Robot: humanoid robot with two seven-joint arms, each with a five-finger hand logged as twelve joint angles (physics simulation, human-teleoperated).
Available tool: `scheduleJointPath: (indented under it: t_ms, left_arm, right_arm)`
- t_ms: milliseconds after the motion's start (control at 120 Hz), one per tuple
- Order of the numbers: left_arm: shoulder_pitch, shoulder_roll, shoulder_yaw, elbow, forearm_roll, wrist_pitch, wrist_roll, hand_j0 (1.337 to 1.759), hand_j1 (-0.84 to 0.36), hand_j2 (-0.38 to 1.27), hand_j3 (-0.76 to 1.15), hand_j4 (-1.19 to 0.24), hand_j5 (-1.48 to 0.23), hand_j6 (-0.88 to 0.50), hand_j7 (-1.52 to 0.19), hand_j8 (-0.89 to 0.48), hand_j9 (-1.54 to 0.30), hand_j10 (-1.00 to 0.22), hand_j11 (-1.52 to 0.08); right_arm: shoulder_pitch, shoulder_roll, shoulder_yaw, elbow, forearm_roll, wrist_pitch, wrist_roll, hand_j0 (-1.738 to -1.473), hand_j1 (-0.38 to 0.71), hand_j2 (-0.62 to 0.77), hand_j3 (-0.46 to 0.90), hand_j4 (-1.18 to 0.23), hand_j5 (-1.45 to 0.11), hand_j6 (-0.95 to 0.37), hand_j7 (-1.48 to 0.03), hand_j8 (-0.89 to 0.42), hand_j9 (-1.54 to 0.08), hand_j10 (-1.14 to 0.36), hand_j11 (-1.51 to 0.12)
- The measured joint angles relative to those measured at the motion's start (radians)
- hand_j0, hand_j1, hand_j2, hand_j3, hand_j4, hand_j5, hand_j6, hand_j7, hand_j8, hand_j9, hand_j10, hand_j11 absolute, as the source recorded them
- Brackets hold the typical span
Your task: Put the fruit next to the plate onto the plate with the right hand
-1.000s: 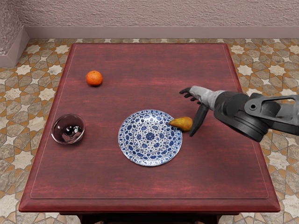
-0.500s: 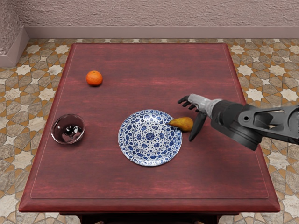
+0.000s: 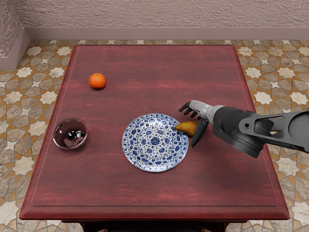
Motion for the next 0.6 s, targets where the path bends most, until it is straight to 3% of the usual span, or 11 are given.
scheduleJointPath:
  t_ms: [600]
  left_arm:
    - [0.0, 0.0, 0.0, 0.0, 0.0, 0.0, 0.0, 1.658, 0.35, 0.0, 0.0, 0.0, 0.0, 0.0, 0.0, 0.0, 0.0, 0.0, 0.0]
  right_arm:
    - [-0.013, 0.017, -0.004, -0.01, -0.029, -0.001, 0.0, -1.658, 0.04, -0.06, 0.0, -0.32, -0.42, -0.32, -0.42, -0.32, -0.42, -0.32, -0.42]
